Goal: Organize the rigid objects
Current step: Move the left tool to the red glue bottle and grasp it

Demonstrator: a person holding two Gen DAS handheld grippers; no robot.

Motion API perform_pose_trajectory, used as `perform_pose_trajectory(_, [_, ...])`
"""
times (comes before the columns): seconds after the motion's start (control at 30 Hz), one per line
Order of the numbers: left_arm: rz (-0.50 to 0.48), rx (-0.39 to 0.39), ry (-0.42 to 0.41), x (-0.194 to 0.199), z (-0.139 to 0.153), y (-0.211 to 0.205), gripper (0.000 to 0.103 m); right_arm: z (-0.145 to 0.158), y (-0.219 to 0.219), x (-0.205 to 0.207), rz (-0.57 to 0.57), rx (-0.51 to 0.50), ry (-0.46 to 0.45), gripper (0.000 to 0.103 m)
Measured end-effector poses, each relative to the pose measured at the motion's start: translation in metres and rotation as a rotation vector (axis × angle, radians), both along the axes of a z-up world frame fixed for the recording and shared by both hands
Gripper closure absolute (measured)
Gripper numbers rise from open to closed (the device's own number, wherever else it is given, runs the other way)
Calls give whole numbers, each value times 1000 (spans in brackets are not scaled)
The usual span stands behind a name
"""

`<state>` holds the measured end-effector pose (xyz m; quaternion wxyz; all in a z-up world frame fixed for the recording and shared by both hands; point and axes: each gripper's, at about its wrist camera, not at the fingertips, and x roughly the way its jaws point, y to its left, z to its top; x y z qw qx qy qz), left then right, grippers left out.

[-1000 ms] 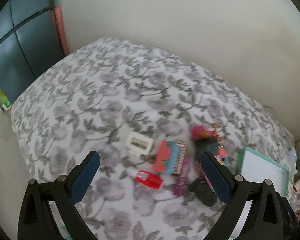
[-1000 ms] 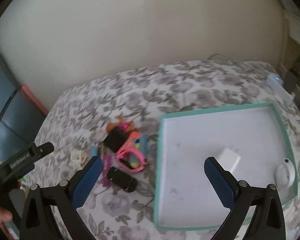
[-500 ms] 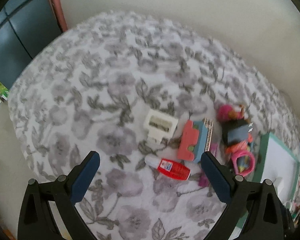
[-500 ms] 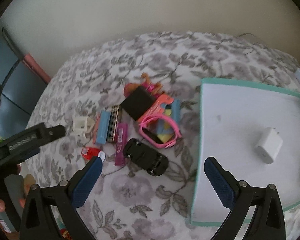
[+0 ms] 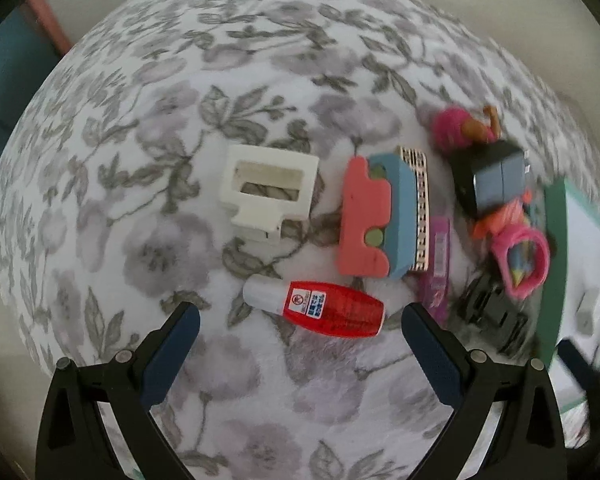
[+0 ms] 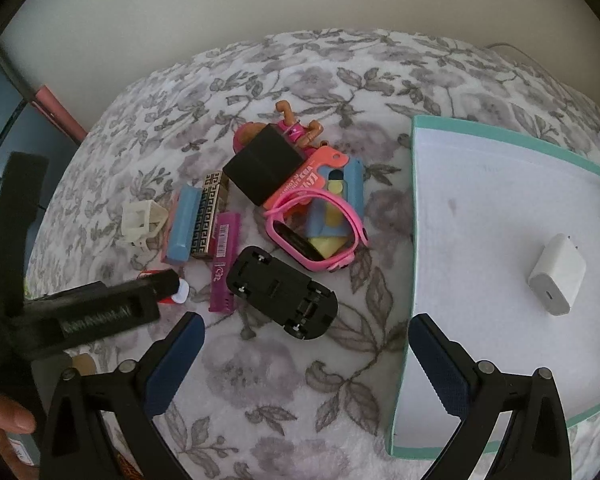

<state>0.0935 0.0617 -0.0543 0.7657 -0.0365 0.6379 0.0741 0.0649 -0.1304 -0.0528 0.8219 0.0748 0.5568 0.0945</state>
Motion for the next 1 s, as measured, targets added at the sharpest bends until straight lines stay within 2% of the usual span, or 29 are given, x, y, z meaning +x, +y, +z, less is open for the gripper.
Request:
perform_pose_trajectory(0.1, [-34, 25, 16, -1, -6, -4, 2, 0, -1, 0, -4, 7, 2, 0])
perform_pose_trajectory(0.27, [-46, -9, 7, 0, -8, -5, 2, 1, -2, 1, -8, 19, 4, 0])
perform_pose_trajectory(0.4, [-74, -7, 6, 5, -13, -12, 4, 0, -3, 1, -15, 25, 5, 0])
perform_pose_trajectory(0.57, [-109, 3, 12, 16, -28, -27, 22, -1, -3, 2, -29, 30, 11, 0])
perform_pose_trajectory(0.67, [-119, 6, 7, 17, -31, -33, 24, -1, -3, 2, -30, 28, 12, 0])
perform_pose_trajectory(0.83, [-115, -10, 6, 17, -32, -35, 24, -1, -2, 2, -32, 25, 12, 0])
perform_pose_trajectory(1.0, [-49, -7, 2, 19, -29, -22, 24, -4, -1, 4, -43, 10, 15, 0])
